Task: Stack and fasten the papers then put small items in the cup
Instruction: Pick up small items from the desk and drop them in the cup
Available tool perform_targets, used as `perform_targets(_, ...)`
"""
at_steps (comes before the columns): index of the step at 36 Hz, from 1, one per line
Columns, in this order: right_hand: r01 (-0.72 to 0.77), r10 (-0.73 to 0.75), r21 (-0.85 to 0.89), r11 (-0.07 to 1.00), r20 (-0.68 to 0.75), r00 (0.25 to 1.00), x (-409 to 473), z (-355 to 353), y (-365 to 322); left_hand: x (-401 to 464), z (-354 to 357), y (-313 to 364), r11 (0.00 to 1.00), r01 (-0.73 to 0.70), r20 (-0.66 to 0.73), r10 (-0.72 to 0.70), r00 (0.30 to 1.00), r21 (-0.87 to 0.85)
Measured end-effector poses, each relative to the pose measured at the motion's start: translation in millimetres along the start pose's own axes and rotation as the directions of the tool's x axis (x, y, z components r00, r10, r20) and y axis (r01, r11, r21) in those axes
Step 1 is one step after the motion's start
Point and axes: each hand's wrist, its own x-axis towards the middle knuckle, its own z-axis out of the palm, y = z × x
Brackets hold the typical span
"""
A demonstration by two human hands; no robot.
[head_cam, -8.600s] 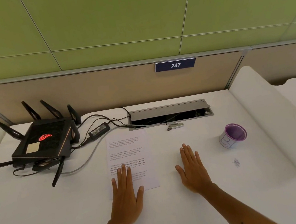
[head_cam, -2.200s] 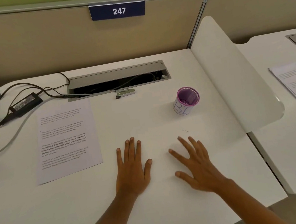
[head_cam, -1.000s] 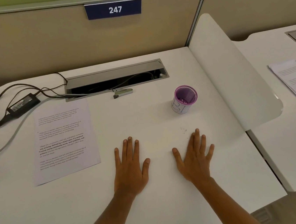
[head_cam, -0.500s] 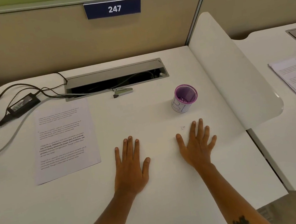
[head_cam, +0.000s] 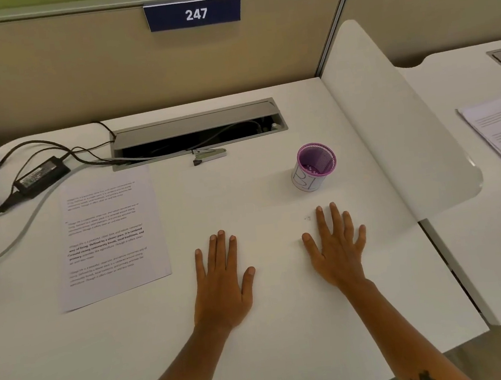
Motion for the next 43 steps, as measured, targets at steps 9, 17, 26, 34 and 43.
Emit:
perform_targets(9,0.041,-0.04,-0.034,0.999,0.026,0.999,4,3,-4,0,1,-1,1.0,-0.002,0.002,0.002,1.0,0.006)
perform_targets(17,-0.088,0.09,0.055,0.995,-0.029,0.996,-3,8,-11,-1,-1,0,1.0,-0.005,-0.017,0.005,1.0,-0.005)
perform_targets(26,-0.085,0.121,0.201,0.976,-0.177,0.977,10,7,-20,-1,0,0,1.0,-0.003,-0.008,0.003,1.0,0.008)
perform_targets(34,-0.094,0.192,0.465,0.88,-0.168,0.967,34,-7,-6,0,0,0,1.0,0.001,0.002,-0.001,1.0,0.013)
perform_targets(43,-0.087,0.215,0.476,0.875,-0.222,0.951,45,-9,-7,0,-2,0,1.0,0.002,0.011,-0.002,1.0,0.012)
